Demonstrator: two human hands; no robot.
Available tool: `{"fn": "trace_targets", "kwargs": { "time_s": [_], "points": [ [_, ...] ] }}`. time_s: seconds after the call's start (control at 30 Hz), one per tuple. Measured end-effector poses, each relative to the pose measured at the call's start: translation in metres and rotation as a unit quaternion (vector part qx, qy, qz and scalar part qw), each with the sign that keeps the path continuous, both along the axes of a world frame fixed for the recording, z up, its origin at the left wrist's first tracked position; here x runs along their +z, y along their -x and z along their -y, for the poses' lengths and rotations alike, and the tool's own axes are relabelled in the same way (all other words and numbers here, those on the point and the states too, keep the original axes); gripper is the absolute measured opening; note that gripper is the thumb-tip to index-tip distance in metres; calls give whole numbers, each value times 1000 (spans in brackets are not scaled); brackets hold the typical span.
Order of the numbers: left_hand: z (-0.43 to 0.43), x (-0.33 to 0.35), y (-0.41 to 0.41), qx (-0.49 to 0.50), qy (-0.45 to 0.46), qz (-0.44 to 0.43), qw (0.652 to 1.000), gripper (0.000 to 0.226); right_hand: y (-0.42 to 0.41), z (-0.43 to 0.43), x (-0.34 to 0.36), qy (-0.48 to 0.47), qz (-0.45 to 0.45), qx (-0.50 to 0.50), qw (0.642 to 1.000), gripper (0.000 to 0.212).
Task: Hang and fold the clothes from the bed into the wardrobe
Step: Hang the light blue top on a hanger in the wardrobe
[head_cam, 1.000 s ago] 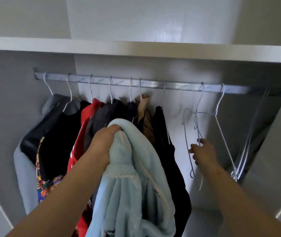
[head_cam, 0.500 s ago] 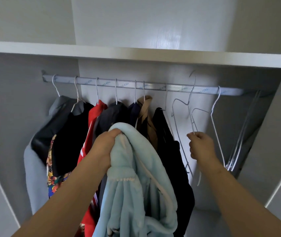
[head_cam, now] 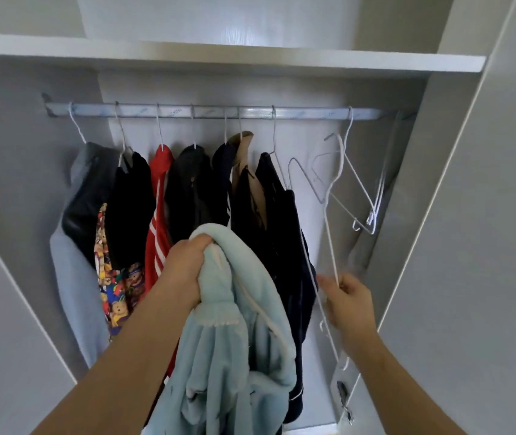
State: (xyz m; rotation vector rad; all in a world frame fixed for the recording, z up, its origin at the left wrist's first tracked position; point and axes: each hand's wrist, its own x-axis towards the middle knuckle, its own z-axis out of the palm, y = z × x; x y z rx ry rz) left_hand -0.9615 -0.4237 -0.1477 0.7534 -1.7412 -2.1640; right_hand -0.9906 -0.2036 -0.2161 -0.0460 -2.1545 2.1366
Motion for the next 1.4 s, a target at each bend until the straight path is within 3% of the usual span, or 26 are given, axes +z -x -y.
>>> {"fn": "trace_targets", "kwargs": {
  "time_s": [0.13,0.23,0.33,0.43,0.6,0.8,0.9,1.0,1.4],
  "points": [
    [-6,-18,-13,-1,-3,21,1000,33,-56,-18,-38,-12,30,22,999,32],
    [-14,-29,-20,-10,-33,14,999,32,-67,-22,-40,36,46,64,996,20],
    [-23,-32,-35,-24,11,31,999,16,-68,-27,-36,30,84,3,996,29],
    [-34,-35,-48,-30,63,36,997,16,-72,-44,-36,-34,53,-64,996,48],
    [-43,-57,-69,-39,203,86,975,8,-81,-64,-37,32,37,-50,998,50],
    [-51,-79,-90,-18,203,112,973,8,-83,-70,-45,32,55,24,998,53],
    [-49,-80,-93,4,178,106,978,17,-83,-71,-47,61,80,81,992,56],
    [-47,-76,-93,40,162,98,981,12,-81,-69,-46,91,90,134,983,54],
    [-23,-37,-88,-6,138,47,989,9,-64,-71,-28,-17,98,214,972,60]
  ]
}}
